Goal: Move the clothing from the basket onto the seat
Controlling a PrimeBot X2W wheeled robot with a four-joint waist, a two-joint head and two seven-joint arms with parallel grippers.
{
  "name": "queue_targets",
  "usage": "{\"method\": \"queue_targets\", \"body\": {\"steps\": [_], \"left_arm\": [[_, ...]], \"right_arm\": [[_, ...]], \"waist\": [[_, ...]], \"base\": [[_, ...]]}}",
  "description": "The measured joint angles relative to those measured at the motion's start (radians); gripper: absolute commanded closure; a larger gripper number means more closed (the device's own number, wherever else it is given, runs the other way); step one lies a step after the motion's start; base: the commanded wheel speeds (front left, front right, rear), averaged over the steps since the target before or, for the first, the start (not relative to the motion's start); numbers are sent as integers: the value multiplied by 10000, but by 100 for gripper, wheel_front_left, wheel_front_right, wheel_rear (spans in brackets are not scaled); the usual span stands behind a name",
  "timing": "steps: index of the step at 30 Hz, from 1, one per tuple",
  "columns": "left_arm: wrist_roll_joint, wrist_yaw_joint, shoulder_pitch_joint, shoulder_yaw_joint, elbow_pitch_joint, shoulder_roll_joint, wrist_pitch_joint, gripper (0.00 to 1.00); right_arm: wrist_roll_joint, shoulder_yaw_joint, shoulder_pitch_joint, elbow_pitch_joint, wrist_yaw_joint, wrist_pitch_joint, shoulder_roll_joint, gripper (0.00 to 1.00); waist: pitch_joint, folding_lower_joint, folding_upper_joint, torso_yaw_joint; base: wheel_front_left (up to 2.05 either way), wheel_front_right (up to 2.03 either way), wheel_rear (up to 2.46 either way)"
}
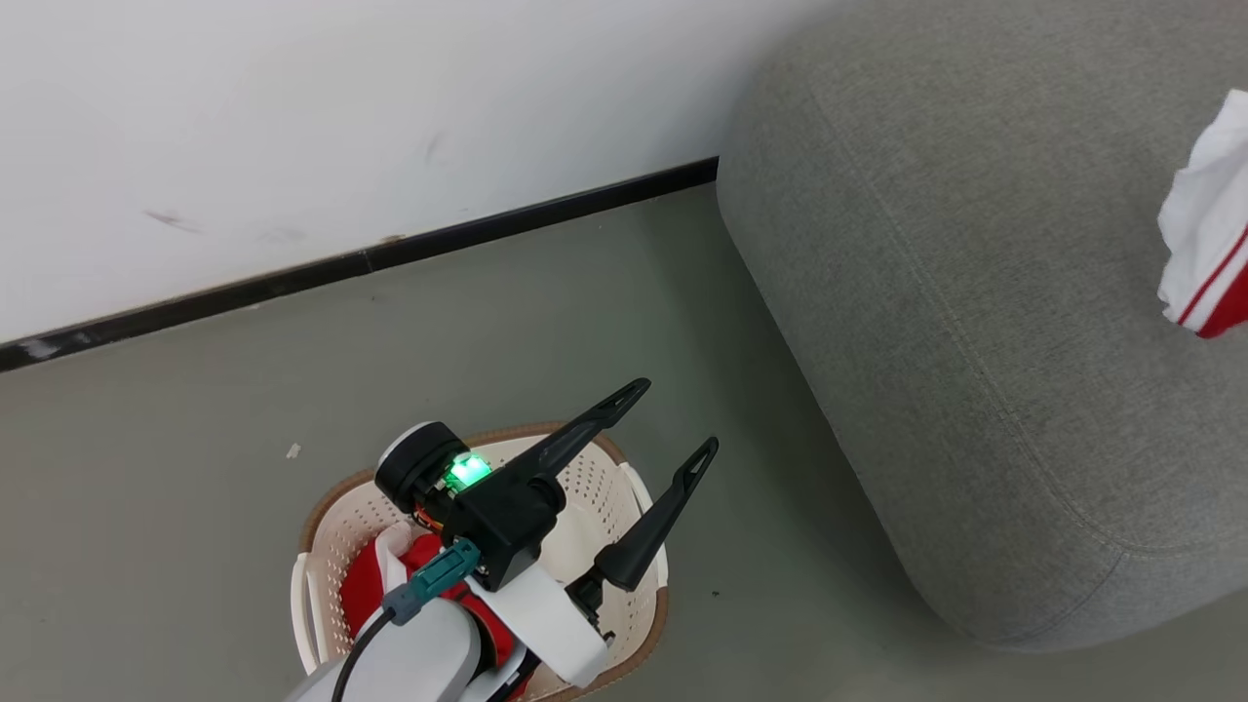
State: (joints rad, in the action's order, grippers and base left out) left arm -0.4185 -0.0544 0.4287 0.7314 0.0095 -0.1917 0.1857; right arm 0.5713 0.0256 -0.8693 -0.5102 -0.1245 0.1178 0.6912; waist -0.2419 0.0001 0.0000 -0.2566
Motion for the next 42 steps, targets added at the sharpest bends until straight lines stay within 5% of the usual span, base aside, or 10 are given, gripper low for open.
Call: {"method": "queue_targets", "body": {"steps": [15,26,39,40,42], "left_arm": [[339,-111,849,115,-357,-67,-282,0],[439,-263,1360,148,-295,-128,-349,0],[439,-368,1556,186,180,-198,-224,0],[437,-372,1556,196,226,-198,-176,0],[437,-376,1556,209,318,-203,-171,0]], "right_arm": [[364,370,513,-1166,0,957,-58,100],[529,268,2180,-1634,0,1233,-1515,100],[173,-102,3049,-2132,0,1300,-2038,100],[134,-71,3120,-2128,0,1300,-2080,74],[84,10,3150,-2100,0,1300,-2178,45]], "waist": [[-1264,0,0,538],[-1967,0,0,615],[-2167,0,0,626],[-2154,0,0,623],[-2123,0,0,612]], "base": [[0,0,0],[0,0,0],[0,0,0],[0,0,0],[0,0,0]]}}
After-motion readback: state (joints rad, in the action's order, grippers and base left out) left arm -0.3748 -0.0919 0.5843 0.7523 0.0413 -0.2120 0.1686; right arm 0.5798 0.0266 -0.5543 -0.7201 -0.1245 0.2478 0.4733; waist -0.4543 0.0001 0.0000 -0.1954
